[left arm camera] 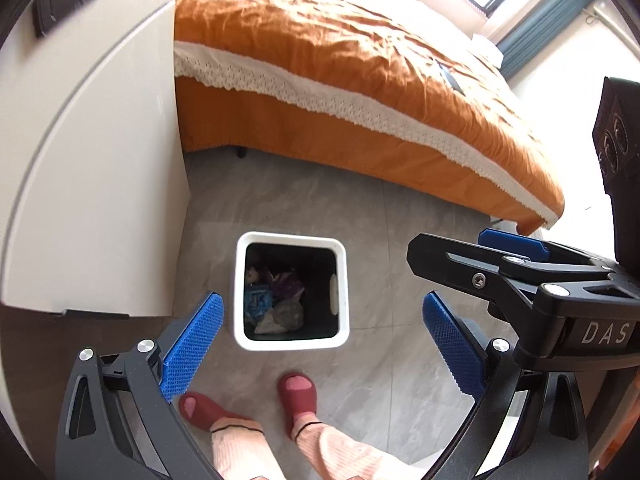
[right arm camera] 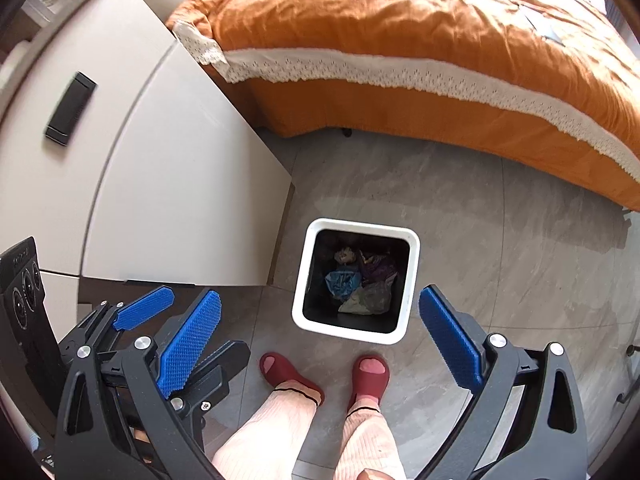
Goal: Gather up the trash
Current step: 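Move both tools back to the desk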
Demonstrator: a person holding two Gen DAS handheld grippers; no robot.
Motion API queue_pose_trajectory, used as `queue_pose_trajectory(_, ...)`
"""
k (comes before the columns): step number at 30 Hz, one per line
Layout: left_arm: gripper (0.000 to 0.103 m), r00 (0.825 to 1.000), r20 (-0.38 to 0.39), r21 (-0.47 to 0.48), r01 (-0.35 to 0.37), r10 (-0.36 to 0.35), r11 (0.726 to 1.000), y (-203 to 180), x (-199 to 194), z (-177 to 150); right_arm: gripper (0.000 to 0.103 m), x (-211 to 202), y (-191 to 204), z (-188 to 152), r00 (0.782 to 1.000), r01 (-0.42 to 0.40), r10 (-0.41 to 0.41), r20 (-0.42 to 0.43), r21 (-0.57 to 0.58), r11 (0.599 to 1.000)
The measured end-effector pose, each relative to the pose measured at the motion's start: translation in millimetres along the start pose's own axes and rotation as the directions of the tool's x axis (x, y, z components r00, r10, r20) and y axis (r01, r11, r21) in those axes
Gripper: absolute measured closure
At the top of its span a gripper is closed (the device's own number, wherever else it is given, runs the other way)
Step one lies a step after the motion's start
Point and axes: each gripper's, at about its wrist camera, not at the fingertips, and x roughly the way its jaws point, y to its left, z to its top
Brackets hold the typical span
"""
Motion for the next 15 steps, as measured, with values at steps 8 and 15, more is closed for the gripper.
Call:
queue_pose_trajectory(8,0.005,0.991,0.134,-0.011,-0.027,0.028,1.000,-23,-85,9,0.004,-86,37,9,0.985,-0.015,0.032,0.167,-0.101,0.995)
queue_pose_trajectory(15,0.005,0.954,0.268,-0.053,-0.124,0.133,0.991,-16,-171,13,0.004,-143,89,24,0.955,-0.101,0.151,0.254,-0.199,0.975)
